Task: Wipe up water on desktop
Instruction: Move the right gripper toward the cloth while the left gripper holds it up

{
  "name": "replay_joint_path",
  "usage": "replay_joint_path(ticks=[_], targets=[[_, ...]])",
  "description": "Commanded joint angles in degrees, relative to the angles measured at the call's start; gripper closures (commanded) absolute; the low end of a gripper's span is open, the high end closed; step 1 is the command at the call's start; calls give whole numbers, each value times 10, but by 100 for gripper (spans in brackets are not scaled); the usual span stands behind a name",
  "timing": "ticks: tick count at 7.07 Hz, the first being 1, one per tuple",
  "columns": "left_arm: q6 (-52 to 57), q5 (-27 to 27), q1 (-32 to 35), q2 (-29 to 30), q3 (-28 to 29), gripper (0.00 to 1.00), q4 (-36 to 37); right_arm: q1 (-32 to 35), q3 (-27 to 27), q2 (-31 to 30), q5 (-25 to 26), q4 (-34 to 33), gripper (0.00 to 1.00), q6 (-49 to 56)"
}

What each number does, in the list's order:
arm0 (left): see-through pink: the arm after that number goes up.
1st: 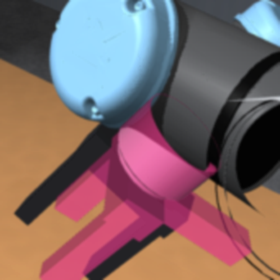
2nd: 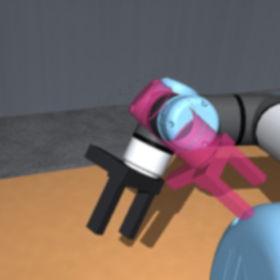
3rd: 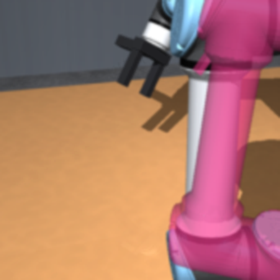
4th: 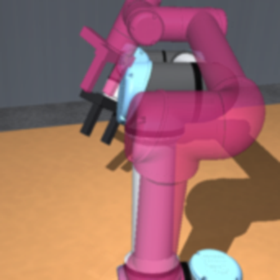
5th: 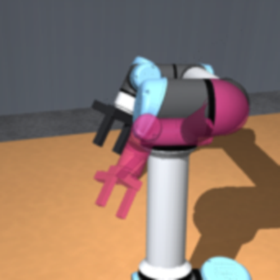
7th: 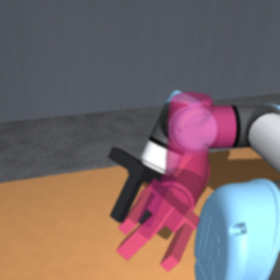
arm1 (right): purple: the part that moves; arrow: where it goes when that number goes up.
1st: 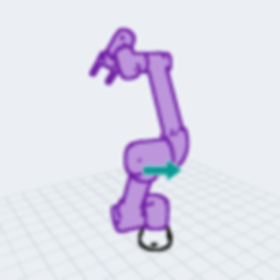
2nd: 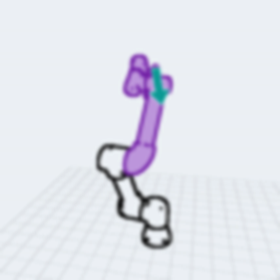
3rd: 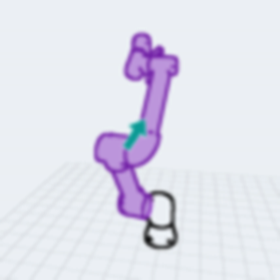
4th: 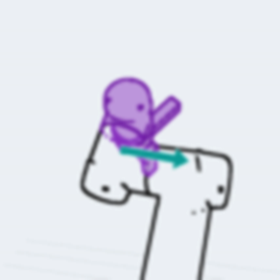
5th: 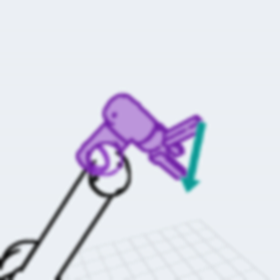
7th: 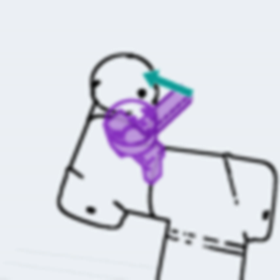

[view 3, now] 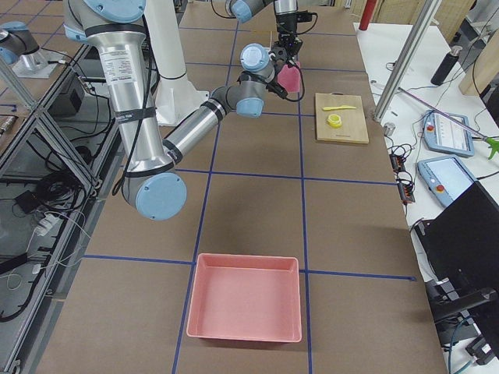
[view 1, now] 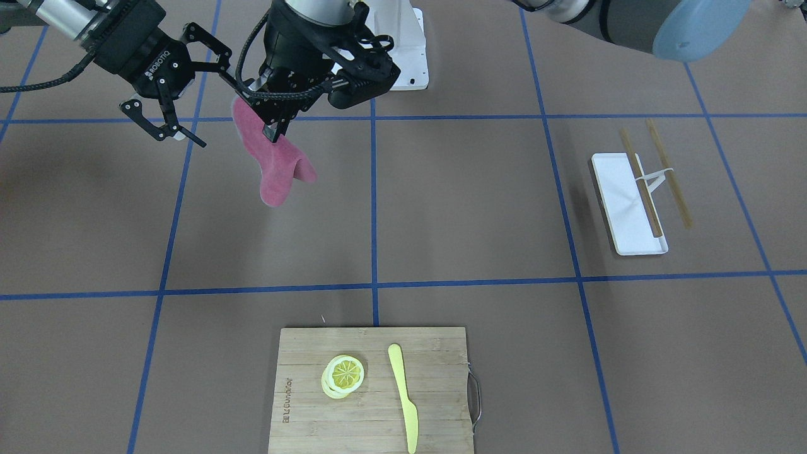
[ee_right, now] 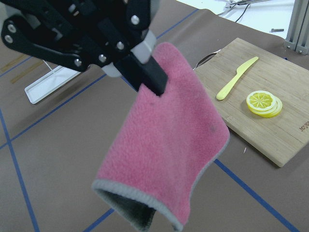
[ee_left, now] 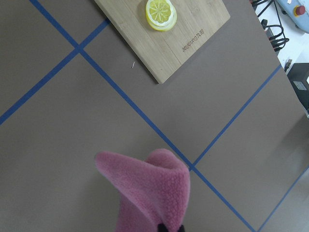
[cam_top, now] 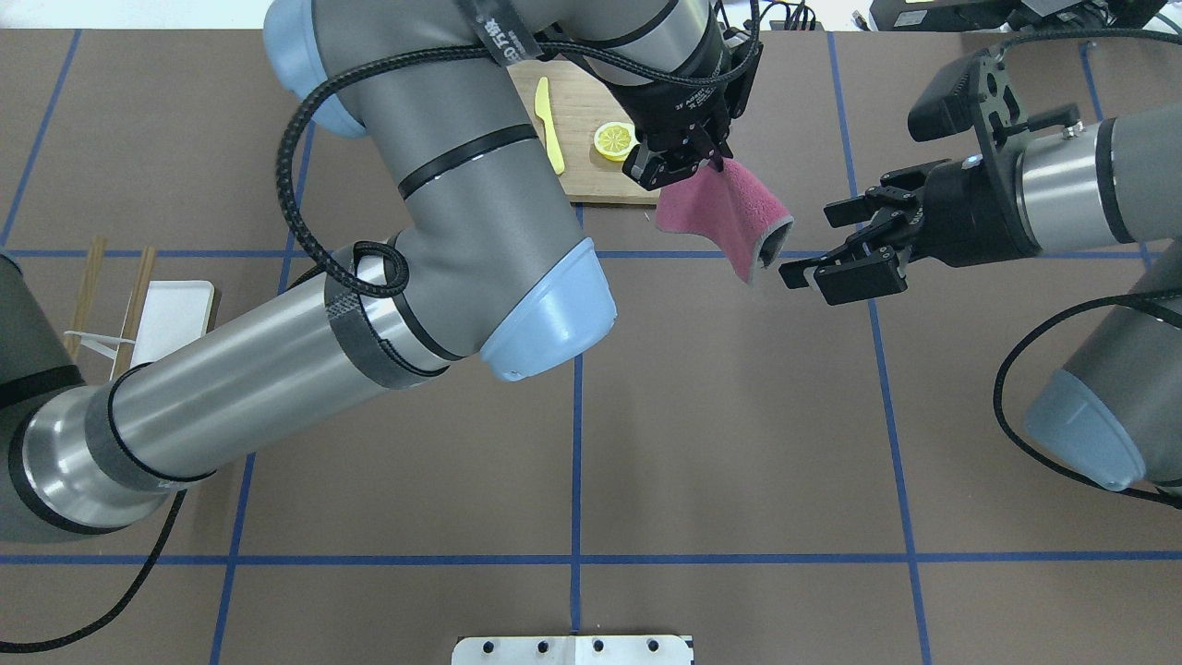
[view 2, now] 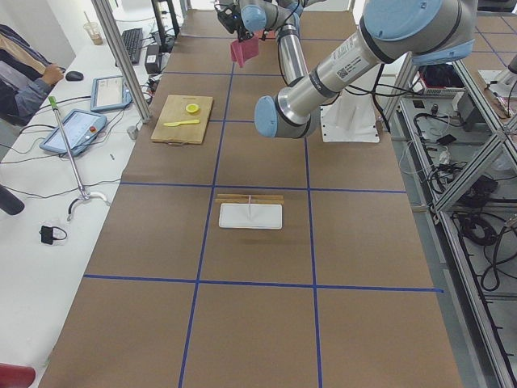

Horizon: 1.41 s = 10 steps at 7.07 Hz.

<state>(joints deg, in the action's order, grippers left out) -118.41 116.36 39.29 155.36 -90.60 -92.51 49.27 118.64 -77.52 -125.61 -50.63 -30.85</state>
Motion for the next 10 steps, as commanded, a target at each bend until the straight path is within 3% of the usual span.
replay_joint_path(ticks=[1, 5, 6, 8, 10], targets=[[-3, 0, 0, -2, 1, 100, -5, -3, 2, 1, 0, 0, 2, 0], [-9, -2, -3, 1, 3, 100, -6, -14, 4, 2, 0, 1, 2, 1], [-17, -2, -4, 3, 3, 100, -6, -21, -2, 3, 7, 28, 3, -1], [-27, -3, -11, 3, 7, 100, -16, -43, -16, -5, 48, 81, 15, -24], [-28, -3, -15, 3, 8, 100, -17, -43, -16, -4, 51, 82, 16, -24]])
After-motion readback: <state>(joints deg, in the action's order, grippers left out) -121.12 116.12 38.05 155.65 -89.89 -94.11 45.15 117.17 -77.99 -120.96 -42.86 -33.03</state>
